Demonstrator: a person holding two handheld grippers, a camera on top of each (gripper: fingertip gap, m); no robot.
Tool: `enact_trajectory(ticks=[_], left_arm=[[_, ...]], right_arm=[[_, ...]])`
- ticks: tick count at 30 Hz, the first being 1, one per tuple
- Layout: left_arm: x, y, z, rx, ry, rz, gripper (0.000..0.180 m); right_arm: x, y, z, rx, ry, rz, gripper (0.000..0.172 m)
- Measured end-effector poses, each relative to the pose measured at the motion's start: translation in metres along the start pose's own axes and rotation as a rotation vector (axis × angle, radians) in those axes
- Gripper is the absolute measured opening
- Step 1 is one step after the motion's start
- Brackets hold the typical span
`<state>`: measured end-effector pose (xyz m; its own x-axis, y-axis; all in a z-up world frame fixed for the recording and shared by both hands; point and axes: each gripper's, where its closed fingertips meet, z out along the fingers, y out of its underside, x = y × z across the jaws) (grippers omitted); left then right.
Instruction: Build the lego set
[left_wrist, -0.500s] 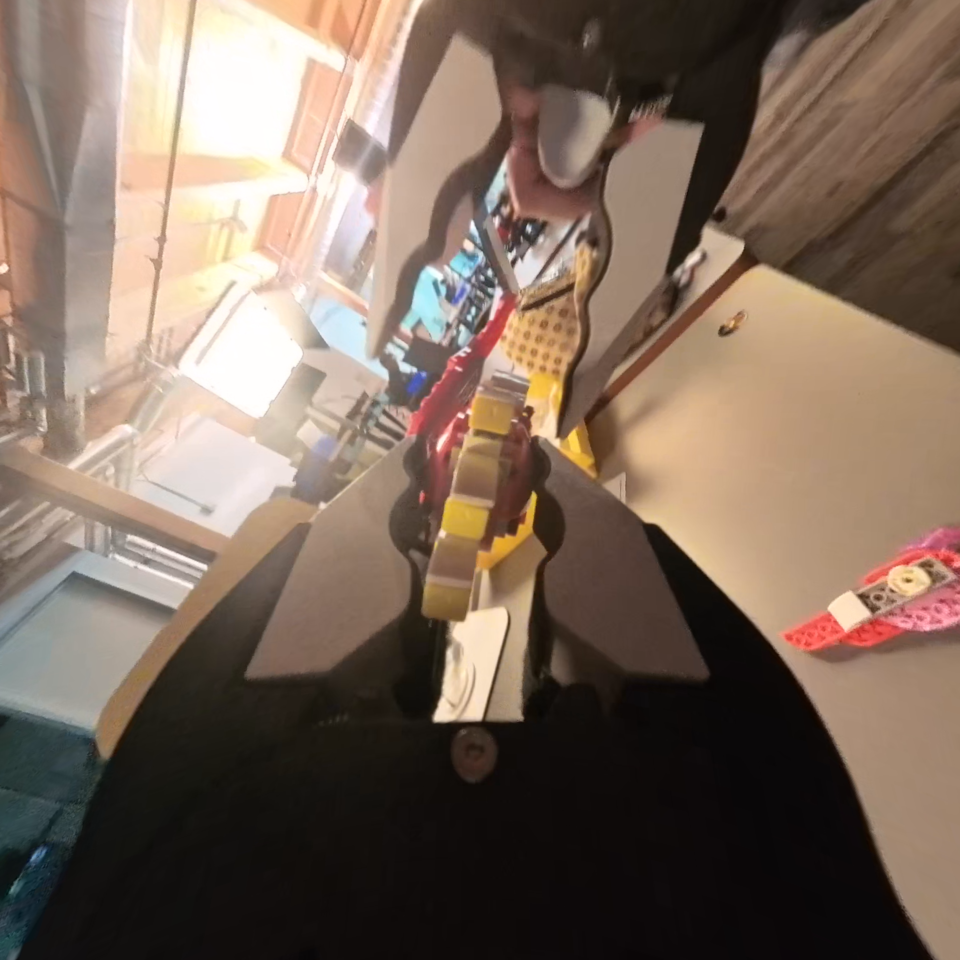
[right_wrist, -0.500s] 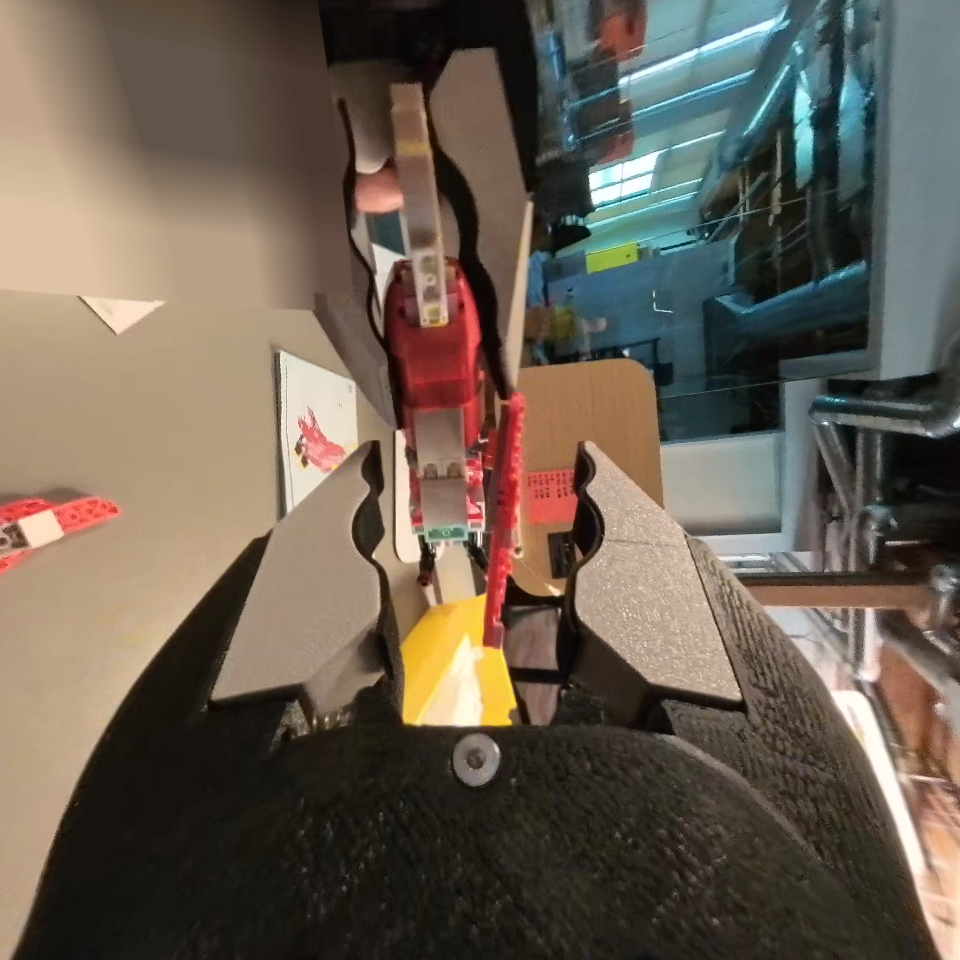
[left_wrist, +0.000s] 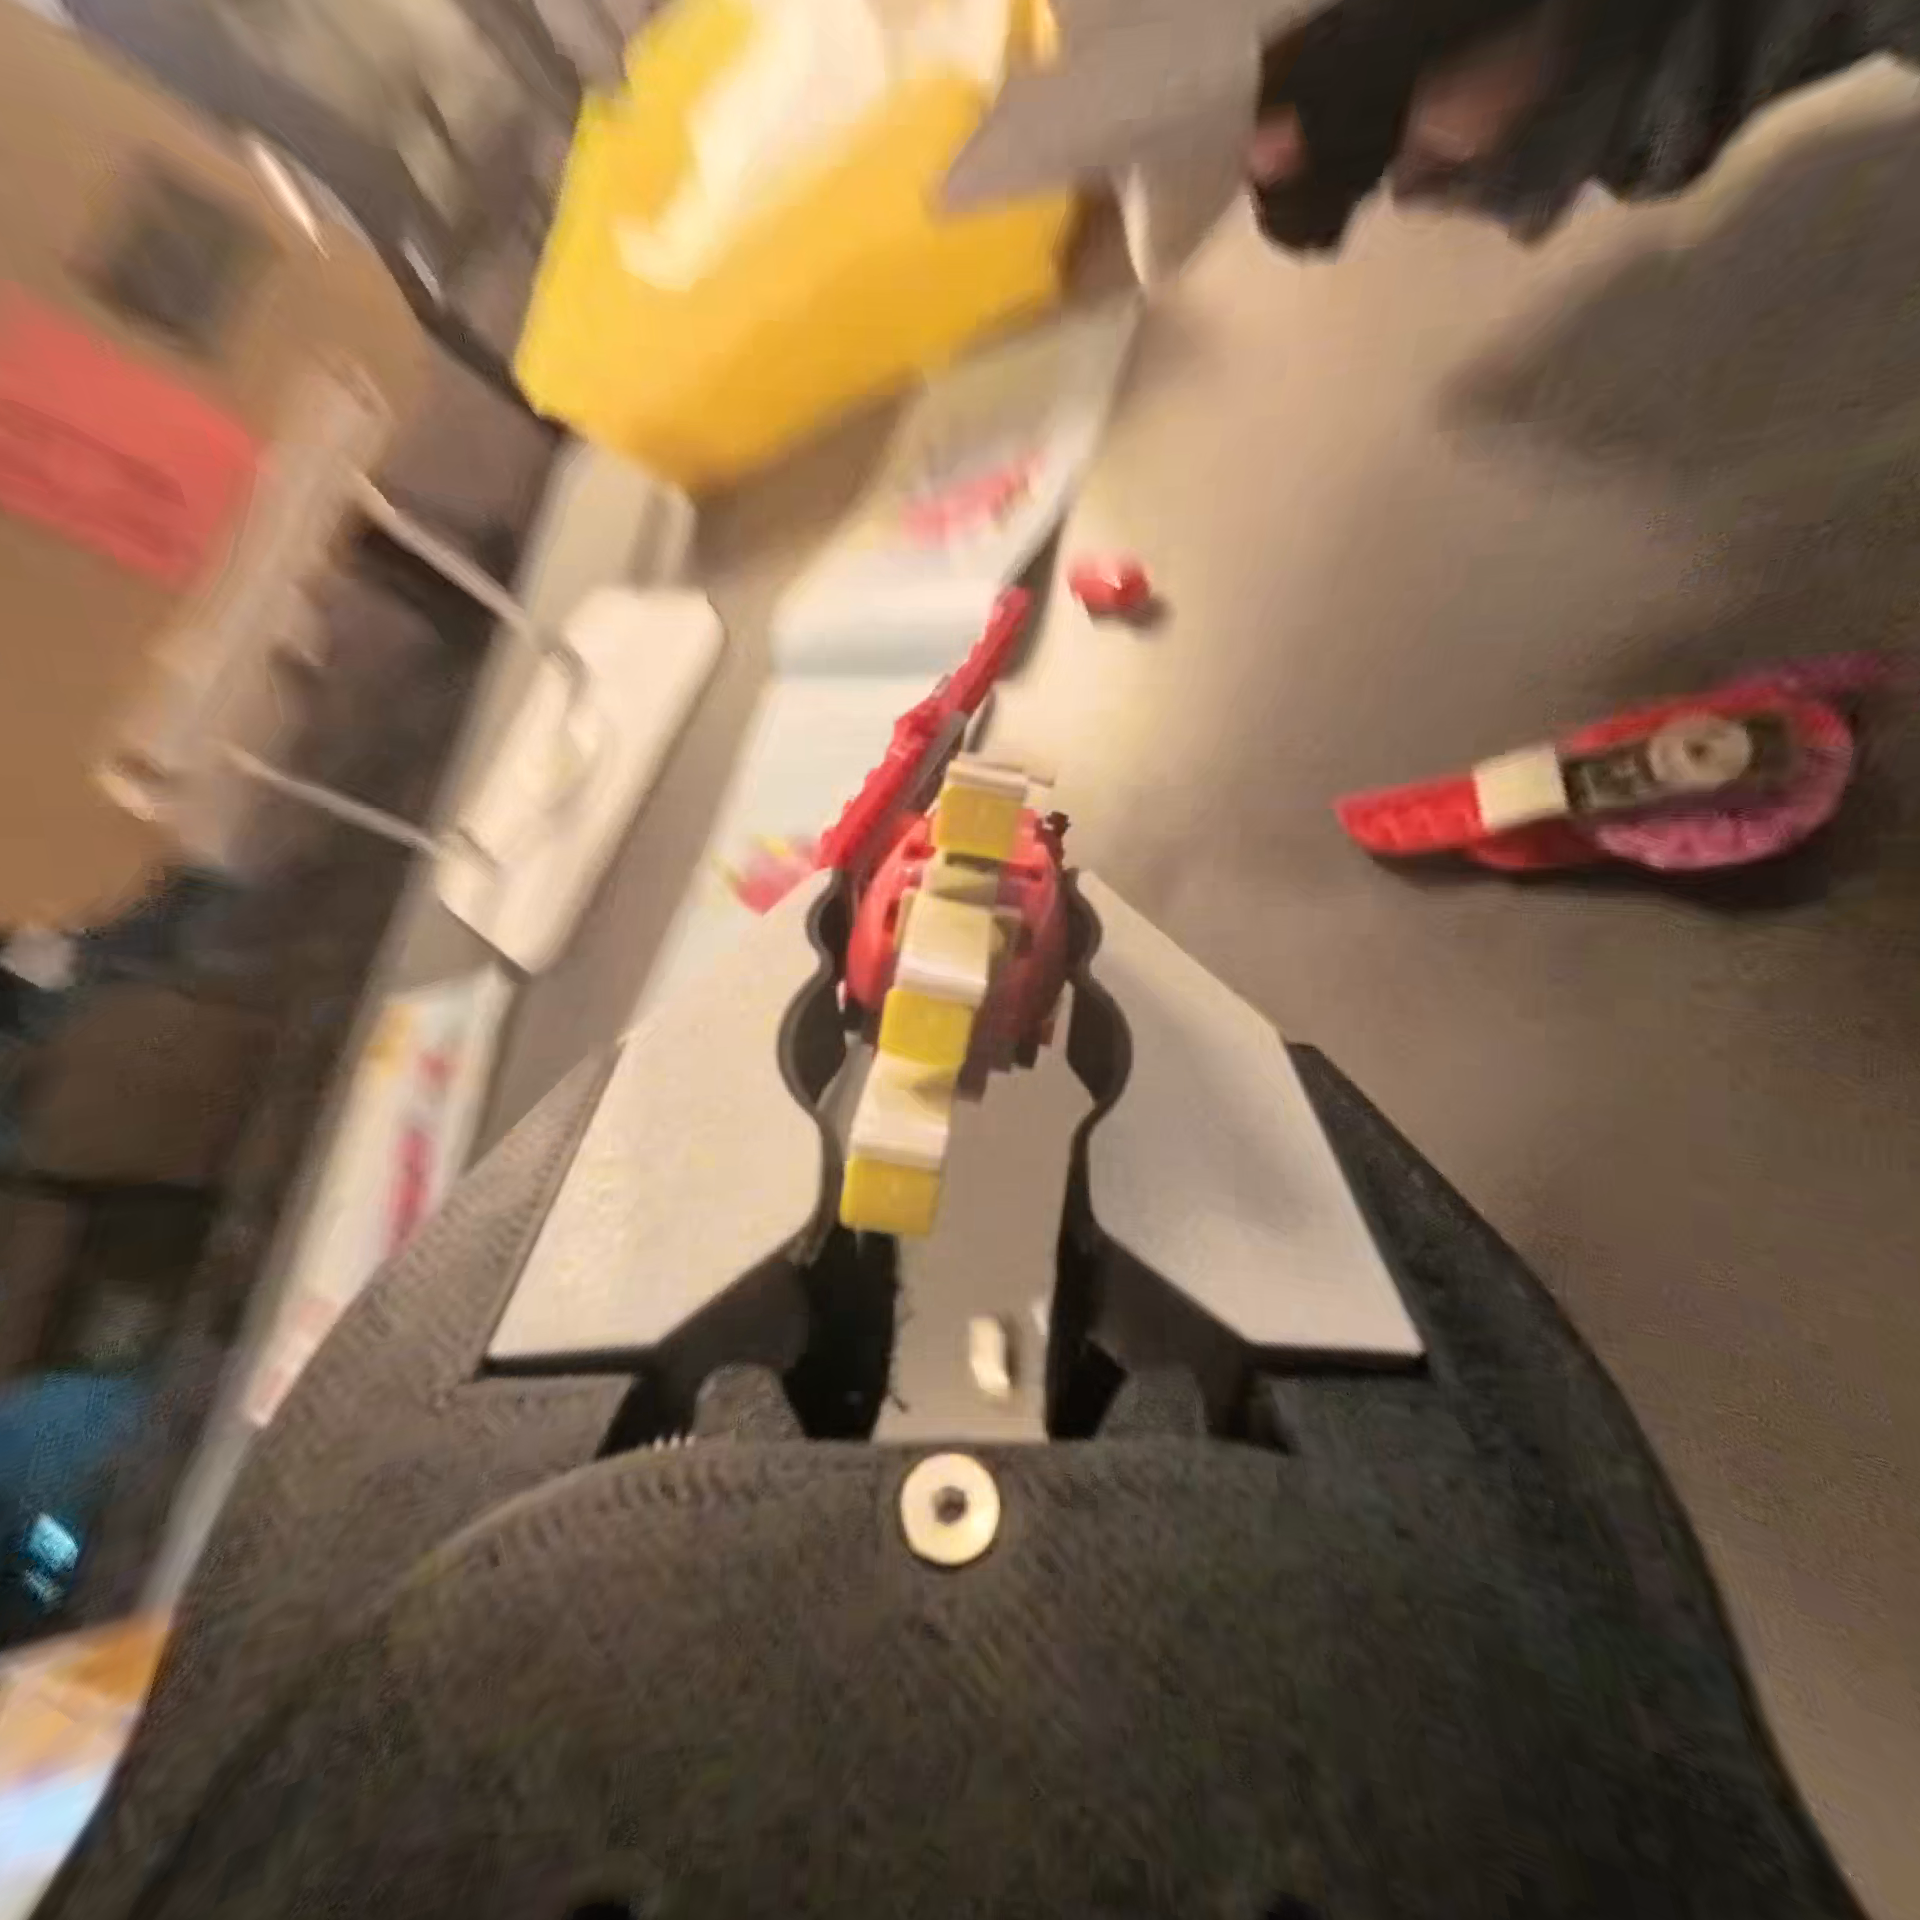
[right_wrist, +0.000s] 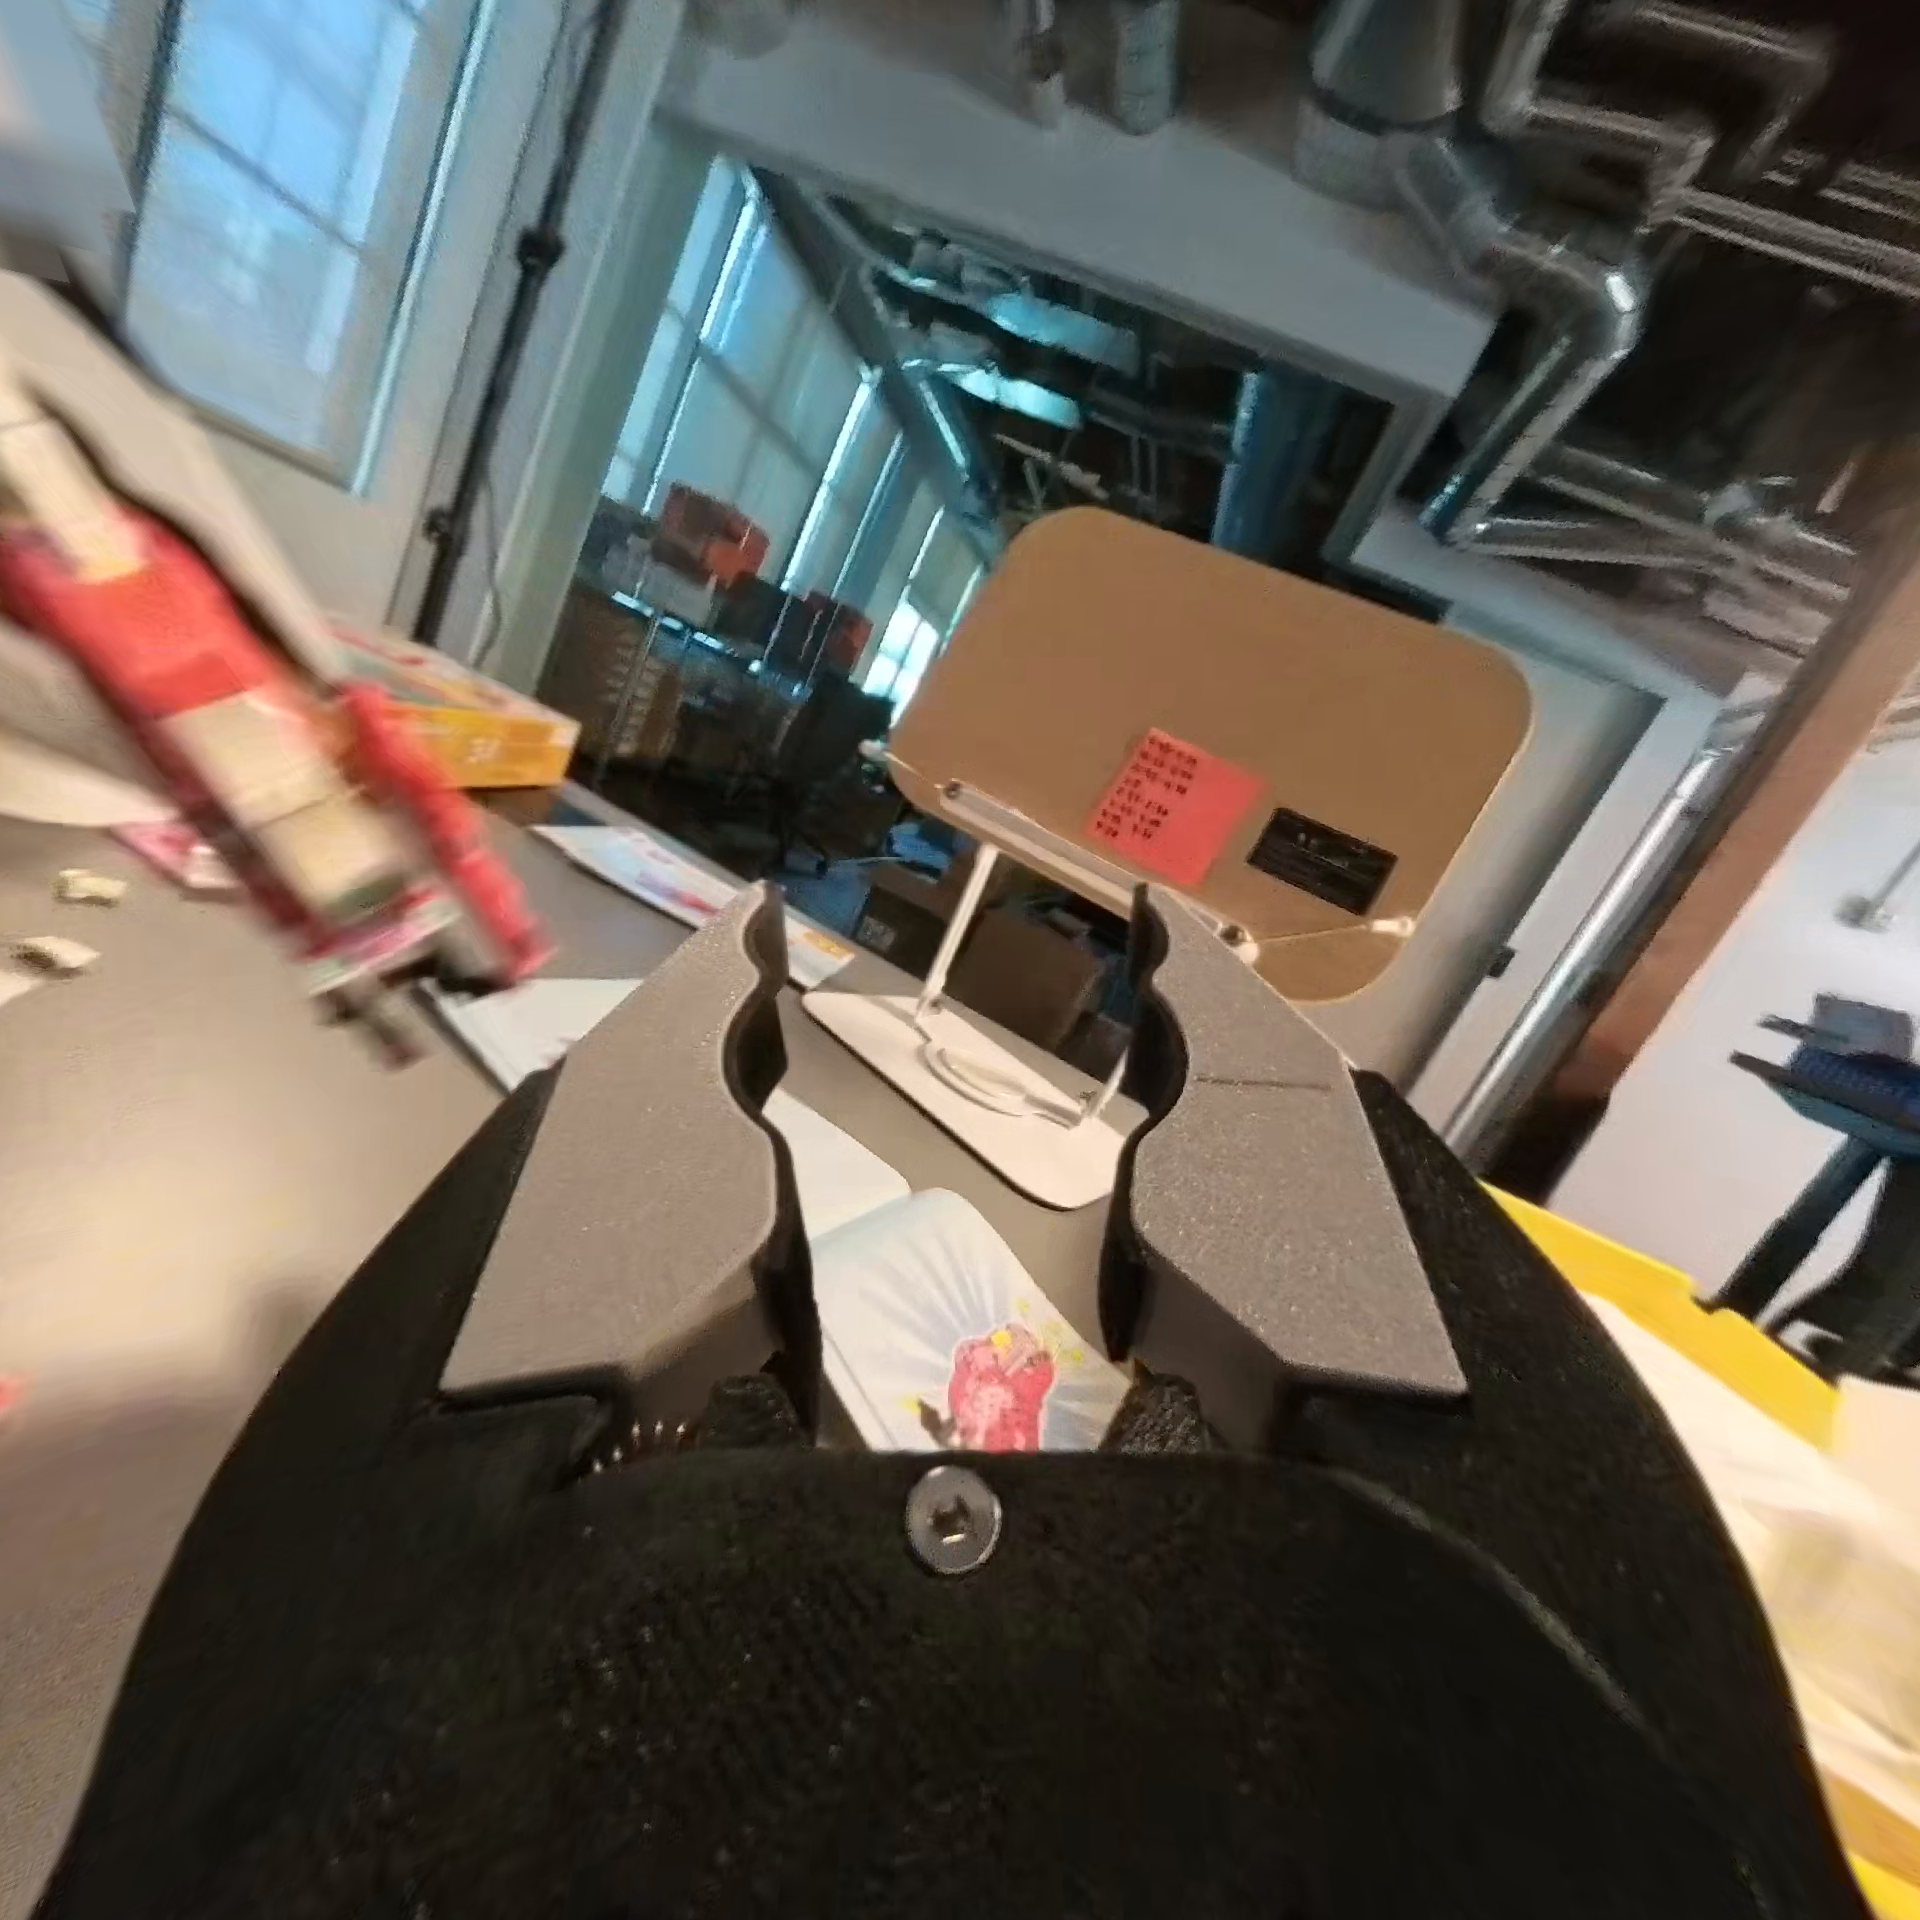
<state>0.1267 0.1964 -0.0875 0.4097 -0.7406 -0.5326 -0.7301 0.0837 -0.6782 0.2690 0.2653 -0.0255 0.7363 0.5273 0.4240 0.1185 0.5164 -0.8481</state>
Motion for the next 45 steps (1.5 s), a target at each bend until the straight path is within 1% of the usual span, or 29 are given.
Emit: enact_trajectory(ticks=[1, 3, 5, 7, 10, 12, 16, 21, 22, 25, 29, 34, 36, 37, 39, 40, 41, 43, 45], left_arm=[[0.004, 0.016, 0.002, -0.079, 0.034, -0.055, 0.039], [0.007, 0.036, 0.001, -0.169, 0.056, -0.125, 0.039], [0.007, 0.038, -0.004, -0.197, 0.112, -0.254, 0.039], [0.006, 0.042, -0.01, -0.262, 0.157, -0.313, 0.038], [0.001, 0.047, -0.013, -0.42, 0.194, -0.303, 0.038], [-0.002, 0.049, -0.012, -0.507, 0.223, -0.311, 0.039], [-0.005, 0.049, -0.007, -0.557, 0.269, -0.359, 0.039], [-0.005, 0.042, 0.001, -0.618, 0.26, -0.325, 0.04], [-0.005, 0.041, 0.002, -0.624, 0.26, -0.329, 0.043], [-0.006, 0.041, 0.005, -0.621, 0.252, -0.352, 0.047], [-0.007, 0.041, 0.003, -0.613, 0.227, -0.373, 0.059], [-0.013, 0.036, -0.01, -0.551, 0.137, -0.406, 0.072], [-0.019, 0.033, -0.018, -0.521, 0.042, -0.437, 0.086], [-0.025, 0.028, -0.026, -0.504, -0.045, -0.425, 0.09], [-0.029, 0.004, -0.048, -0.416, -0.244, -0.289, 0.09], [-0.024, -0.011, -0.06, -0.362, -0.319, -0.249, 0.089], [-0.013, -0.022, -0.07, -0.313, -0.353, -0.257, 0.089], [0.02, -0.034, -0.077, -0.228, -0.326, -0.344, 0.093], [0.054, -0.033, -0.07, -0.179, -0.271, -0.421, 0.093]], right_arm=[[0.002, 0.01, 0.007, 0.011, 0.016, 0.009, 0.062], [0.003, 0.027, 0.022, 0.021, 0.021, 0.044, 0.06], [0.003, 0.03, 0.033, 0.046, 0.008, 0.081, 0.059], [0.003, 0.026, 0.036, 0.093, -0.025, 0.072, 0.056], [0.003, 0.032, 0.035, 0.1, -0.07, 0.075, 0.056], [0.011, 0.031, 0.031, 0.114, -0.058, 0.092, 0.054], [0.027, 0.033, 0.027, 0.121, -0.021, 0.185, 0.054], [0.022, 0.031, 0.025, 0.129, -0.045, 0.195, 0.053], [0.021, 0.03, 0.025, 0.128, -0.051, 0.191, 0.053], [0.019, 0.03, 0.025, 0.127, -0.057, 0.19, 0.053], [0.024, 0.032, 0.025, 0.122, -0.044, 0.217, 0.053], [0.03, 0.033, 0.023, 0.122, -0.024, 0.242, 0.054], [0.032, 0.033, 0.023, 0.123, -0.019, 0.246, 0.054], [0.032, 0.033, 0.023, 0.123, -0.019, 0.245, 0.054], [0.032, 0.034, 0.023, 0.119, -0.021, 0.235, 0.054], [0.032, 0.034, 0.023, 0.116, -0.016, 0.227, 0.054], [0.034, 0.035, 0.022, 0.113, -0.008, 0.218, 0.054], [0.039, 0.036, 0.021, 0.107, 0.017, 0.203, 0.054], [0.046, 0.04, 0.02, 0.096, 0.05, 0.196, 0.054]])
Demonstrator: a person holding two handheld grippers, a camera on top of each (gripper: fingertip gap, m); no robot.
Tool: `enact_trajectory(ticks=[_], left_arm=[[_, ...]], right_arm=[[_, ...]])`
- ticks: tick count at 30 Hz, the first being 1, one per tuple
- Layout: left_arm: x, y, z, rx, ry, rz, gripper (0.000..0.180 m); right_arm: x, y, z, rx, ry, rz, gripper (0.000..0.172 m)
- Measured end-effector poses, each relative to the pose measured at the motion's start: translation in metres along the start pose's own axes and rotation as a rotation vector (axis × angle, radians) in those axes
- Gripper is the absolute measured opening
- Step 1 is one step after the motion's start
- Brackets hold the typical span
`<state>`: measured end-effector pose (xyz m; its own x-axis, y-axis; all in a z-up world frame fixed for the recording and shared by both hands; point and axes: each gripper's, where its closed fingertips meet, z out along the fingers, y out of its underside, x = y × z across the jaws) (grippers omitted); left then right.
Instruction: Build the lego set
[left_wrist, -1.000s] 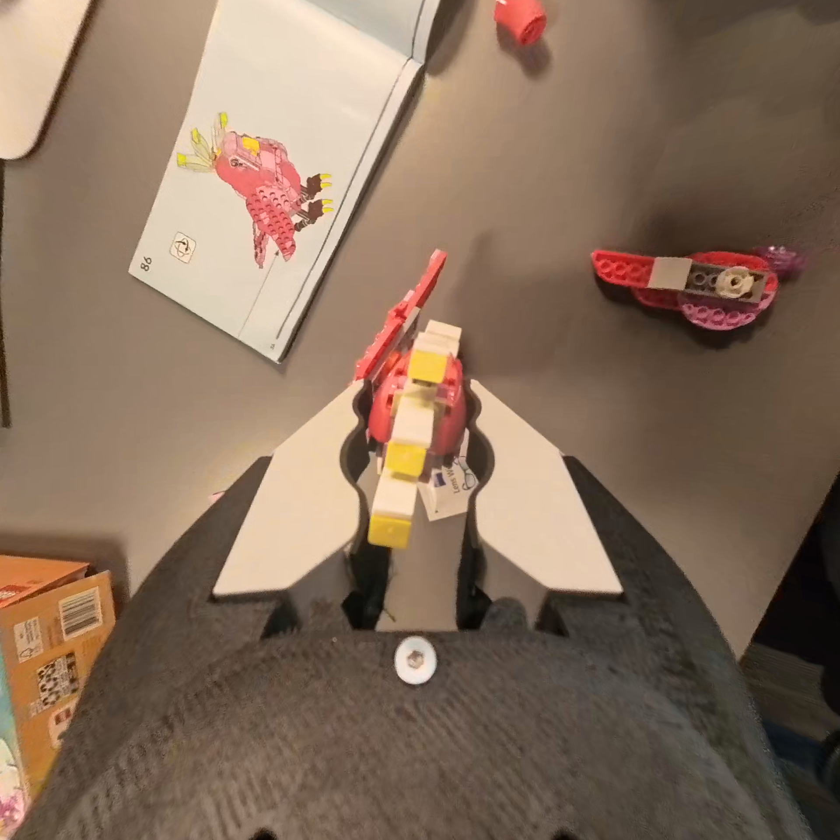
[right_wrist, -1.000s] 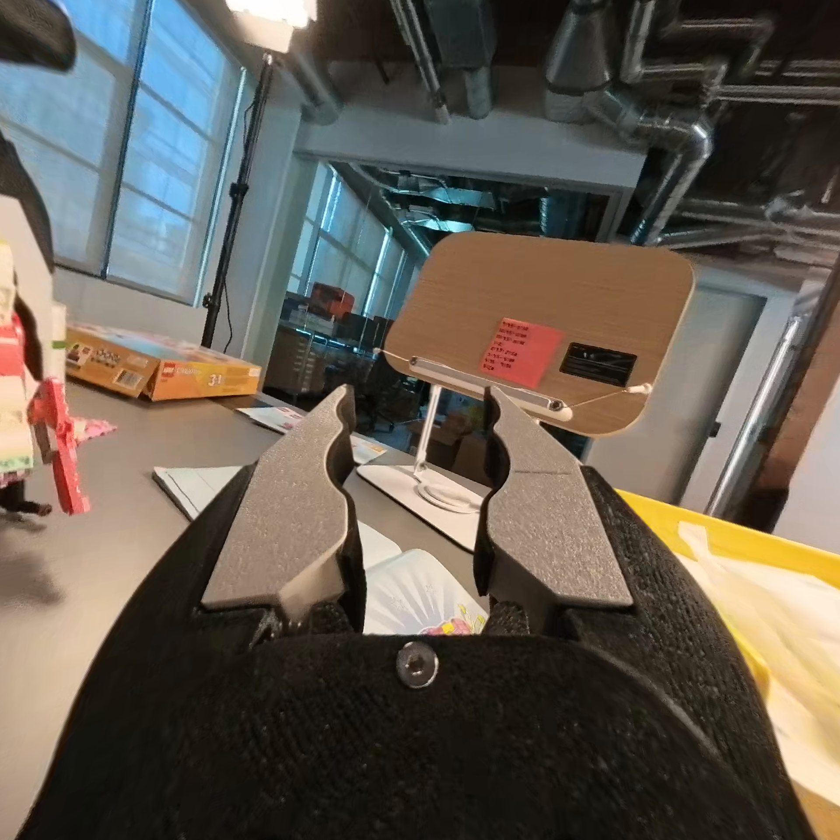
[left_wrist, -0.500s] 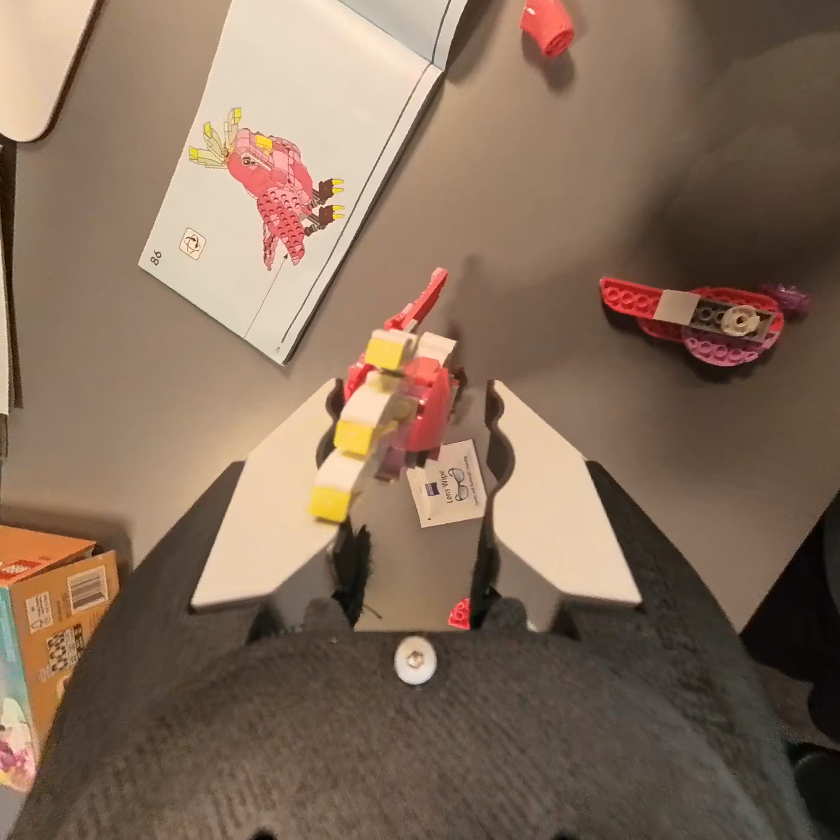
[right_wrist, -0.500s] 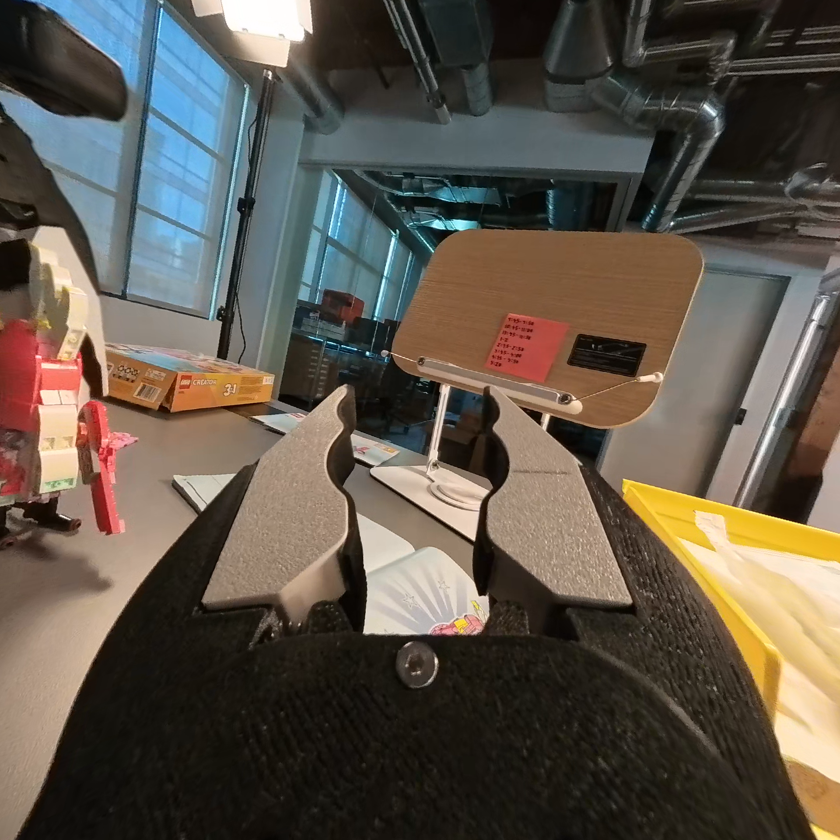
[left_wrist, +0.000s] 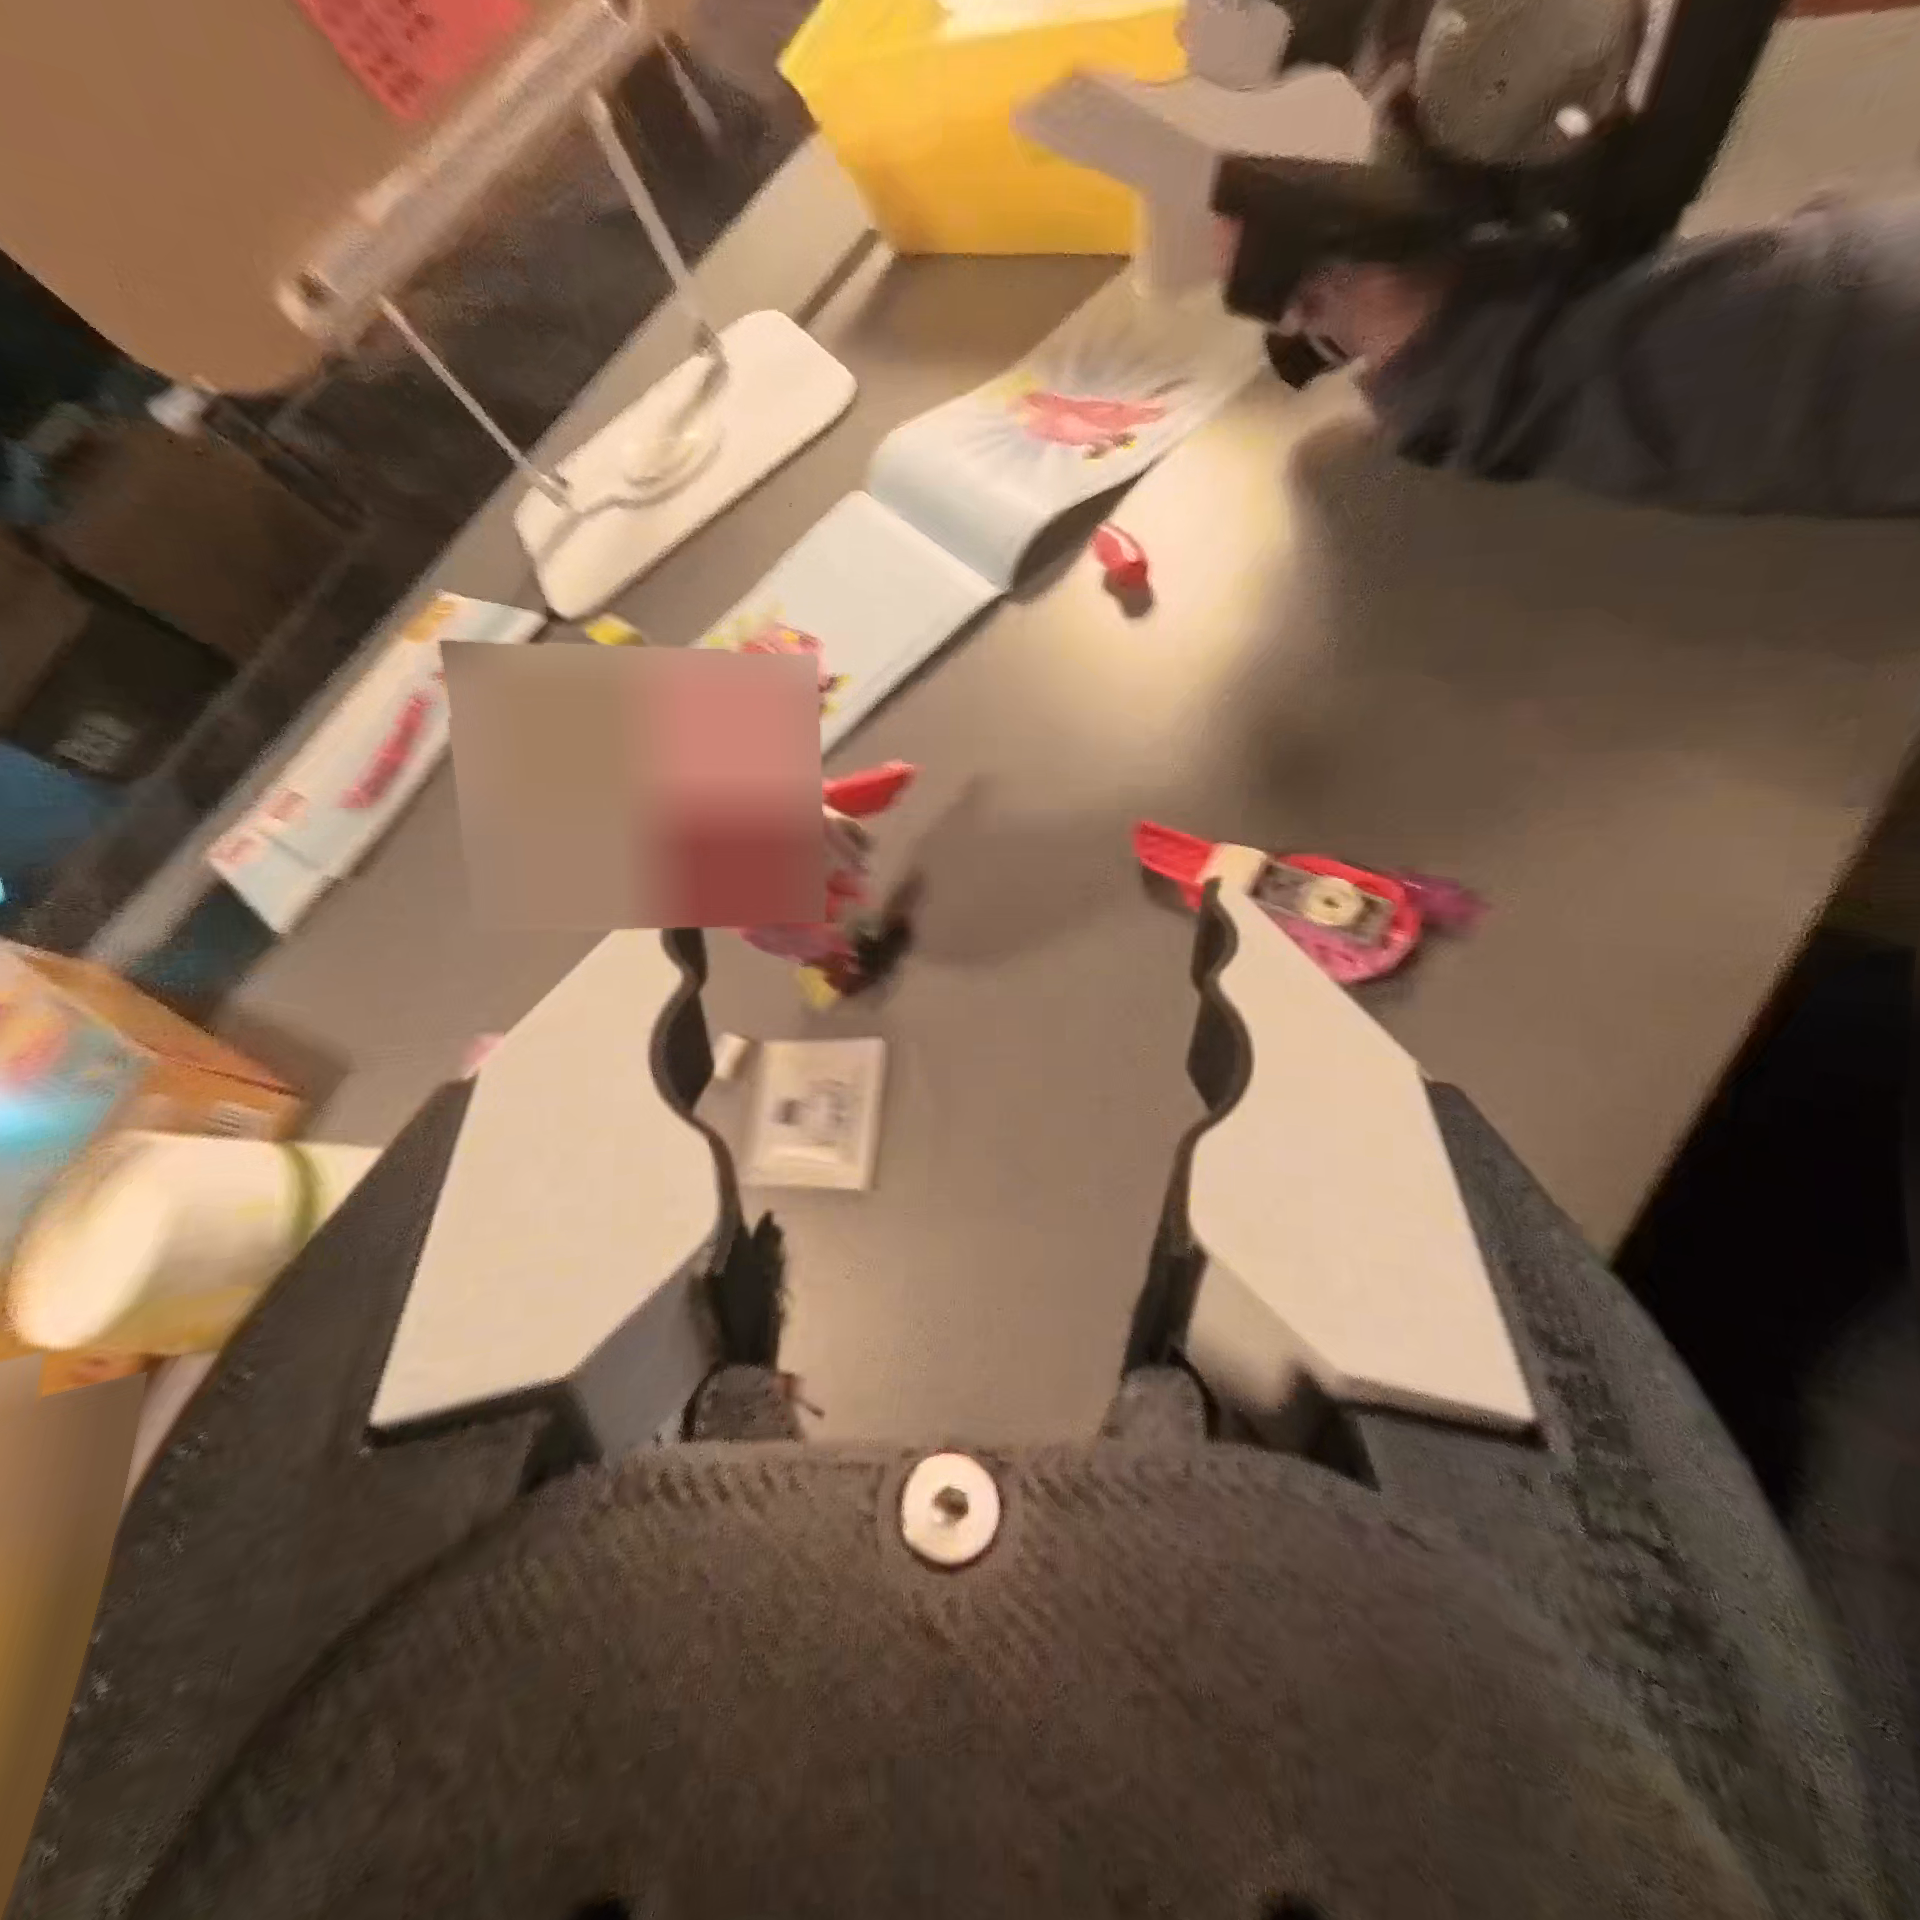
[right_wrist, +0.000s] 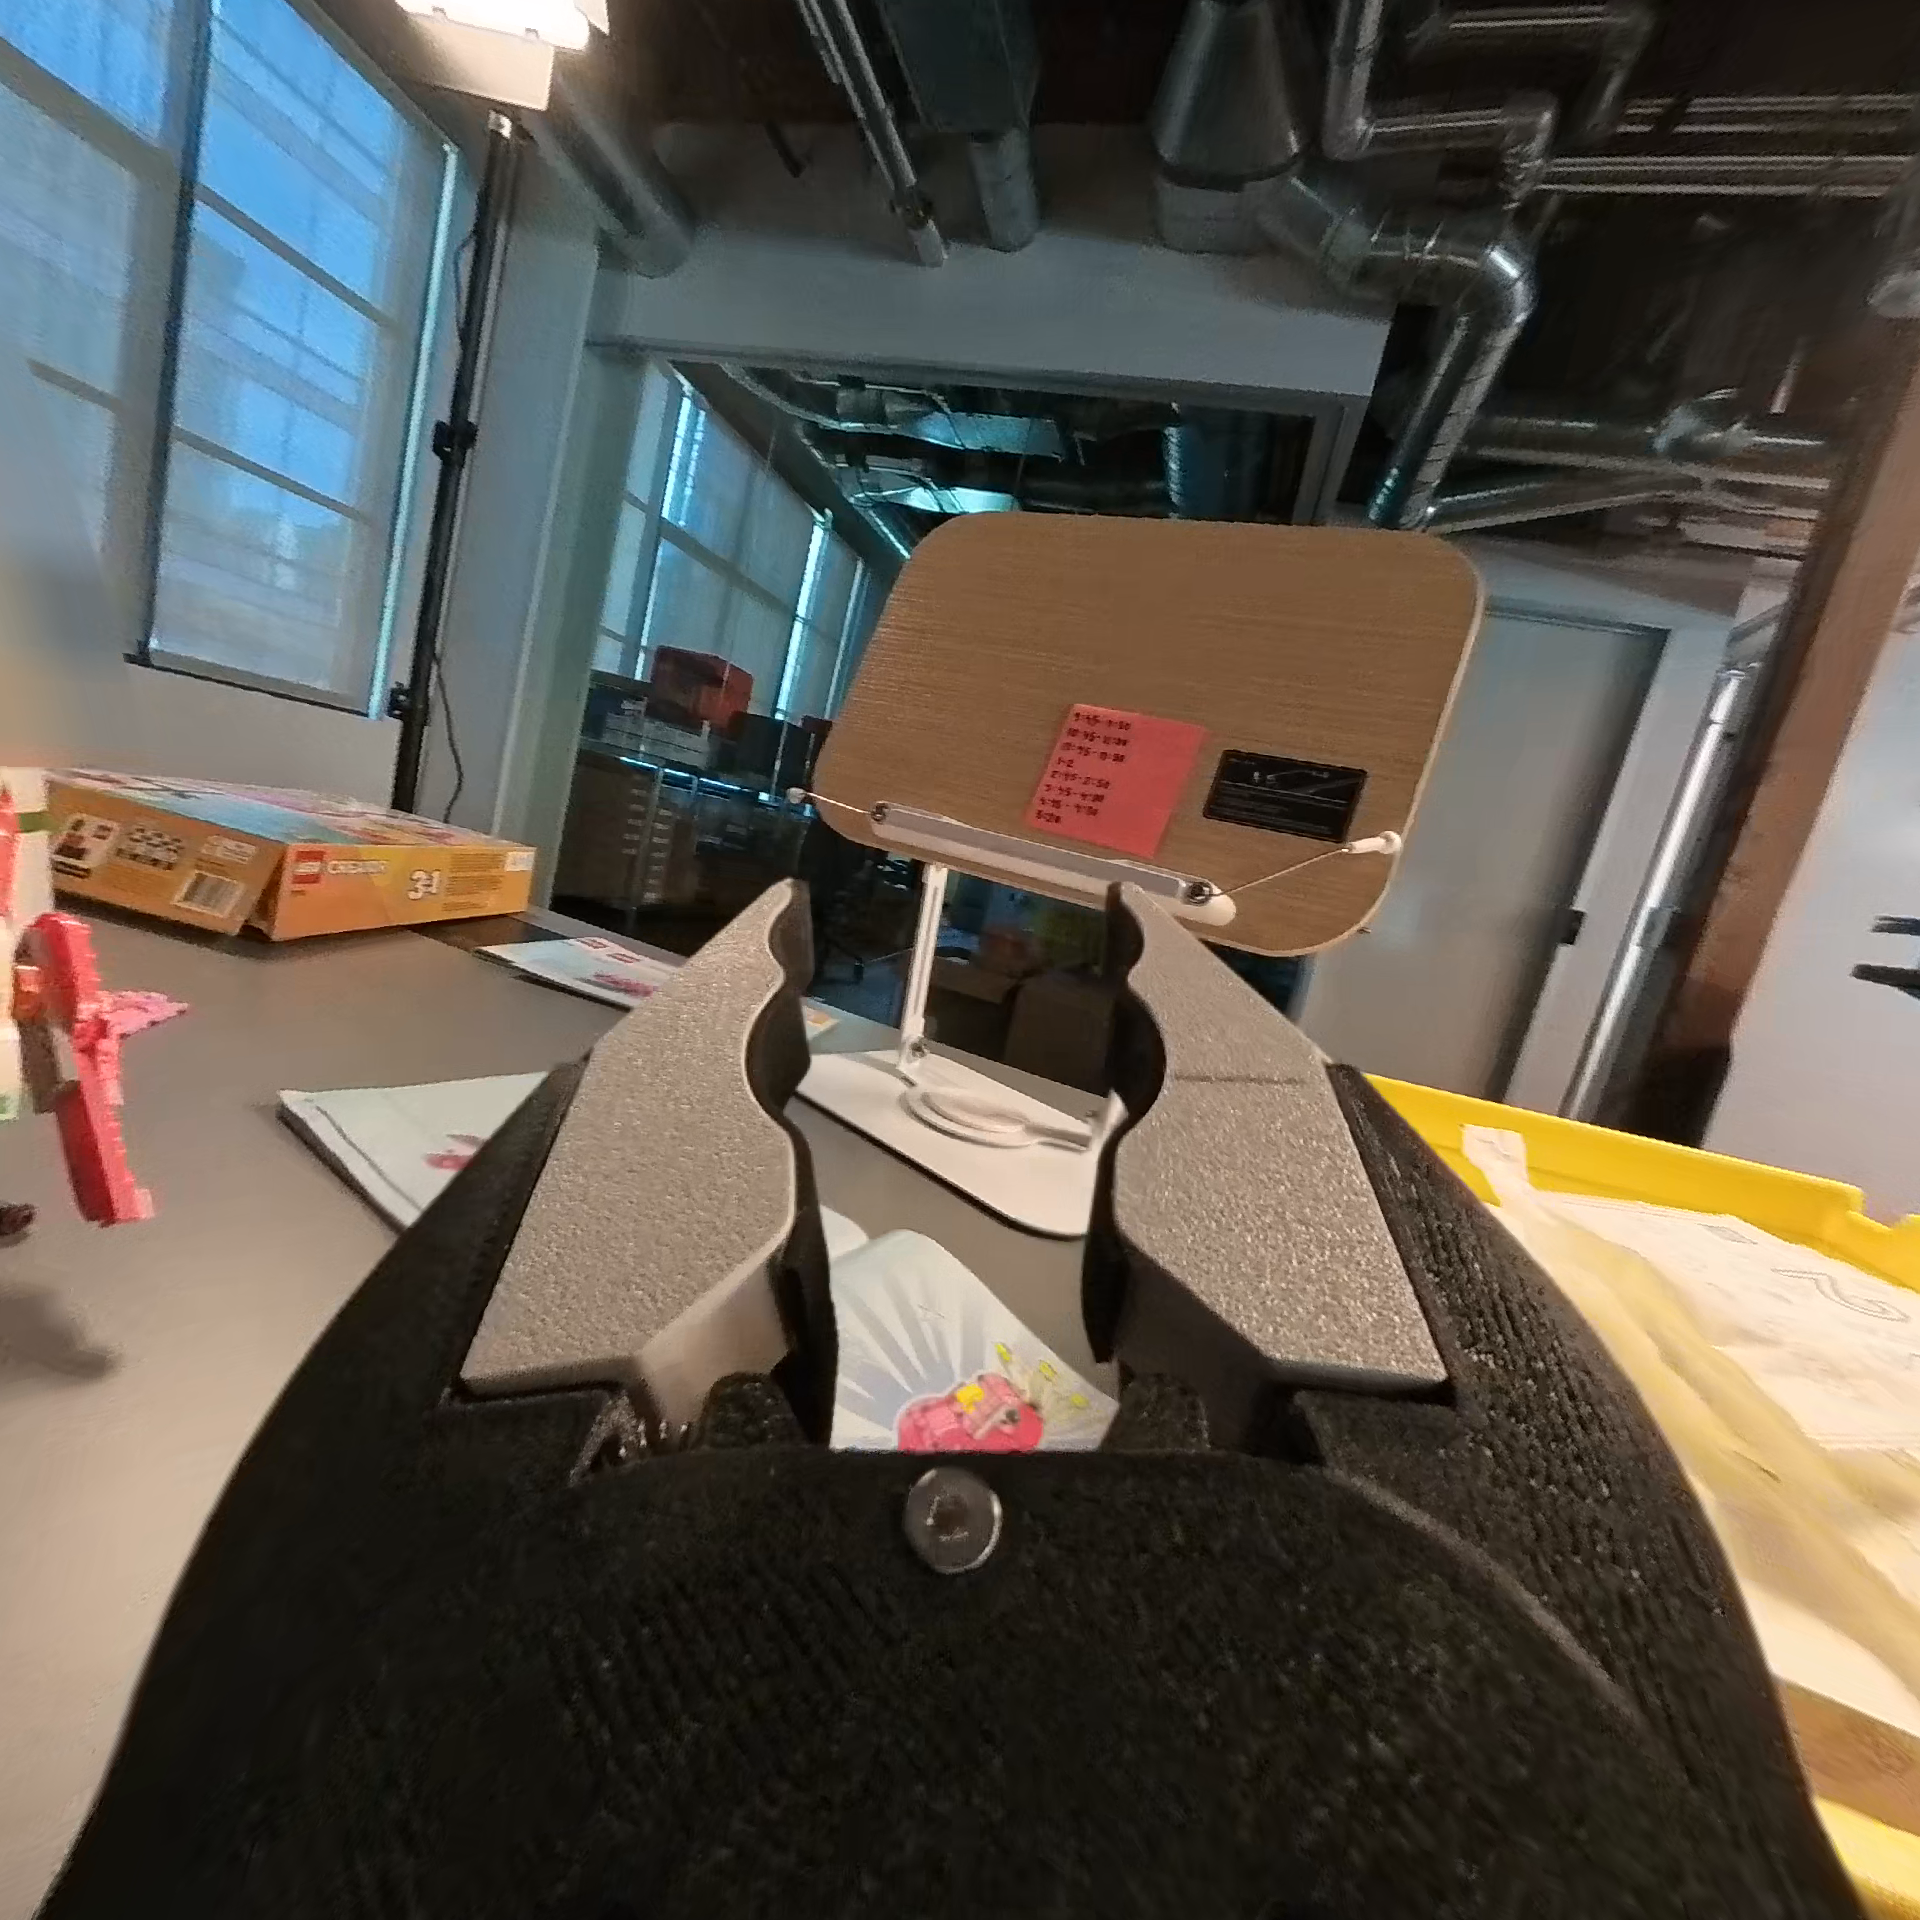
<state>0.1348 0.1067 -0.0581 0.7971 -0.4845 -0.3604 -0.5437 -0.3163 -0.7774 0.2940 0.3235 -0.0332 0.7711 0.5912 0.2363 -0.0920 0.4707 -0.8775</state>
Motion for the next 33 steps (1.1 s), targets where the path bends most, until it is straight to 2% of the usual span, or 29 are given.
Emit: enact_trajectory(ticks=[3, 6, 8, 11, 17, 19, 20, 25, 29, 31, 33], left_arm=[[0.031, 0.026, 0.01, -0.011, 0.006, -0.096, 0.085], [0.068, 0.038, 0.025, 0.004, 0.109, -0.251, 0.077], [0.09, 0.045, 0.036, -0.025, 0.163, -0.247, 0.075], [0.101, 0.052, 0.053, -0.076, 0.137, -0.143, 0.071], [0.094, 0.061, 0.08, -0.174, 0.079, -0.099, 0.07], [0.067, 0.068, 0.077, -0.203, -0.058, -0.085, 0.051], [0.056, 0.071, 0.074, -0.209, -0.103, -0.076, 0.048], [0.059, 0.068, 0.071, -0.146, 0.064, -0.21, 0.059], [0.048, 0.066, 0.077, -0.14, 0.032, -0.139, 0.061], [0.037, 0.069, 0.085, -0.157, 0.012, -0.194, 0.064], [0.037, 0.067, 0.094, -0.139, 0.088, -0.292, 0.07]], right_arm=[[0.012, 0.002, -0.003, -0.008, 0.047, 0.012, 0.054], [0.018, 0.003, -0.005, -0.014, 0.074, 0.016, 0.053], [0.019, 0.003, -0.006, -0.019, 0.079, 0.01, 0.053], [0.019, 0.003, -0.008, -0.023, 0.081, -0.004, 0.053], [0.017, 0.003, -0.009, -0.027, 0.071, -0.004, 0.052], [0.017, 0.003, -0.009, -0.029, 0.068, -0.001, 0.052], [0.017, 0.004, -0.009, -0.03, 0.065, 0.0, 0.051], [0.012, 0.005, -0.007, -0.037, 0.041, -0.001, 0.049], [0.01, 0.006, -0.007, -0.038, 0.032, 0.0, 0.048], [0.01, 0.007, -0.006, -0.042, 0.029, 0.004, 0.048], [0.01, 0.007, -0.006, -0.043, 0.029, 0.007, 0.047]])
